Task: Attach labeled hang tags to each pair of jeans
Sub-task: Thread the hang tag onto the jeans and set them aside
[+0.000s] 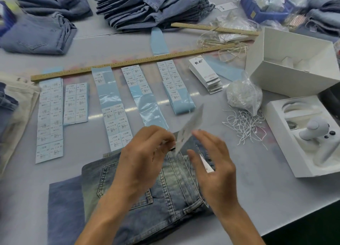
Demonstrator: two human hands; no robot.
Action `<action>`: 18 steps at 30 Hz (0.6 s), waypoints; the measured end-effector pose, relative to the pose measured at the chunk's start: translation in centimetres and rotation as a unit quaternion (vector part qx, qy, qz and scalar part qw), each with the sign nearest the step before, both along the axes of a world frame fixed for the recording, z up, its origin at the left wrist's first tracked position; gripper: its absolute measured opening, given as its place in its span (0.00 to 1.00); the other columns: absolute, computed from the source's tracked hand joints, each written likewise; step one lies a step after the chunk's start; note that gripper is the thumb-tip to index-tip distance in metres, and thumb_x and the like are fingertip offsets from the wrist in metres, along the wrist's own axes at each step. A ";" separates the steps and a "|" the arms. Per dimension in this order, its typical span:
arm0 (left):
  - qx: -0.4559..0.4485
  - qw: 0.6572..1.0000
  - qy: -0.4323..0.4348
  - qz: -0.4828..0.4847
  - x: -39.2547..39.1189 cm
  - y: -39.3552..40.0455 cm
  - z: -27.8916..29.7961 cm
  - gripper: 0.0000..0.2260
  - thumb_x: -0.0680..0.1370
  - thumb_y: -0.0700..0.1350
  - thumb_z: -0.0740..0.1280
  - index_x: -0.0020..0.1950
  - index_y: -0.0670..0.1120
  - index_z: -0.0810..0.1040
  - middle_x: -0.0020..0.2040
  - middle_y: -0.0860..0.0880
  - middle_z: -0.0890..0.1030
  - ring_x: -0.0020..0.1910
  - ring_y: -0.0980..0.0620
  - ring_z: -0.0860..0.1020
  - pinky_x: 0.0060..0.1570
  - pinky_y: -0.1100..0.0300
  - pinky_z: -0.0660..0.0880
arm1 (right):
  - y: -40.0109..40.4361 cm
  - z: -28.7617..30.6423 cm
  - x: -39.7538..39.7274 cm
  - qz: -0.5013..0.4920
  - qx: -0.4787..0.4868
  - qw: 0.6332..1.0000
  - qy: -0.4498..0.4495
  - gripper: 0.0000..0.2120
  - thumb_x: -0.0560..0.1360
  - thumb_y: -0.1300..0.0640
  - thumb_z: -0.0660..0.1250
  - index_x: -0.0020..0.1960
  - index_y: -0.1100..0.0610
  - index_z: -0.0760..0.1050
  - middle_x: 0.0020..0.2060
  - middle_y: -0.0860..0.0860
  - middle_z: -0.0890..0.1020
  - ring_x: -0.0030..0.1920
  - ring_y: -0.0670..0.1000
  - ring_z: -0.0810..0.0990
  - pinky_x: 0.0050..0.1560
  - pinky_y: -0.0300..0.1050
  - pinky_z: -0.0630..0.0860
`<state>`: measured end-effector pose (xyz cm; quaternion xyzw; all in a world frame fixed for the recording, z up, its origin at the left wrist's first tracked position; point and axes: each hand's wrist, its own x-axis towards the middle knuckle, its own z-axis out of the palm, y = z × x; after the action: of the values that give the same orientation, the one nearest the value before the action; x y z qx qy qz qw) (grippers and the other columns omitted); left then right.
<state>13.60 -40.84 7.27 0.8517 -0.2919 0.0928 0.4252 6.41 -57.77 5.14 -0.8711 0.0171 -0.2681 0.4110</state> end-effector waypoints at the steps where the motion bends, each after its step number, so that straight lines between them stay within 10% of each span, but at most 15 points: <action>1: 0.001 1.000 -0.006 -0.022 0.0 -0.2 0.4 0.02 0.78 0.39 0.72 0.50 0.45 0.82 0.47 0.53 0.80 0.45 0.52 0.79 0.38 0.56 0.77 | 0.5 0.2 0.3 0.024 -0.016 1.000 -0.004 0.18 0.80 0.56 0.69 0.68 0.60 0.77 0.62 0.49 0.79 0.65 0.50 0.77 0.65 0.46 0.75; 8: -0.052 0.996 0.070 0.028 -0.1 -0.3 -0.5 0.03 0.79 0.42 0.71 0.52 0.47 0.82 0.45 0.56 0.82 0.45 0.55 0.81 0.40 0.60 0.77 | 1.4 -0.2 0.6 0.020 -0.056 0.998 -0.035 0.21 0.80 0.56 0.70 0.72 0.54 0.72 0.67 0.52 0.74 0.66 0.53 0.74 0.64 0.51 0.74; 14: -0.144 0.976 0.150 0.060 -0.5 -0.2 -1.0 0.03 0.79 0.43 0.70 0.49 0.51 0.80 0.44 0.58 0.81 0.41 0.58 0.79 0.39 0.72 0.71 | -0.3 -2.1 0.7 -0.096 -0.009 0.991 0.097 0.08 0.76 0.59 0.73 0.54 0.52 0.83 0.61 0.46 0.72 0.60 0.50 0.73 0.60 0.45 0.74; 18: -0.167 0.963 0.180 0.110 -0.3 0.6 -1.6 0.03 0.77 0.47 0.68 0.48 0.55 0.79 0.44 0.58 0.81 0.44 0.55 0.80 0.38 0.68 0.73 | -3.9 -2.8 0.4 -0.143 0.055 0.961 0.229 0.20 0.73 0.54 0.76 0.62 0.43 0.78 0.69 0.44 0.67 0.67 0.49 0.67 0.66 0.48 0.71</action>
<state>13.33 -40.21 5.69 0.7980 -0.0951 0.0322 0.5942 6.86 -61.72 2.36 -0.8738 0.2502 -0.1161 0.4005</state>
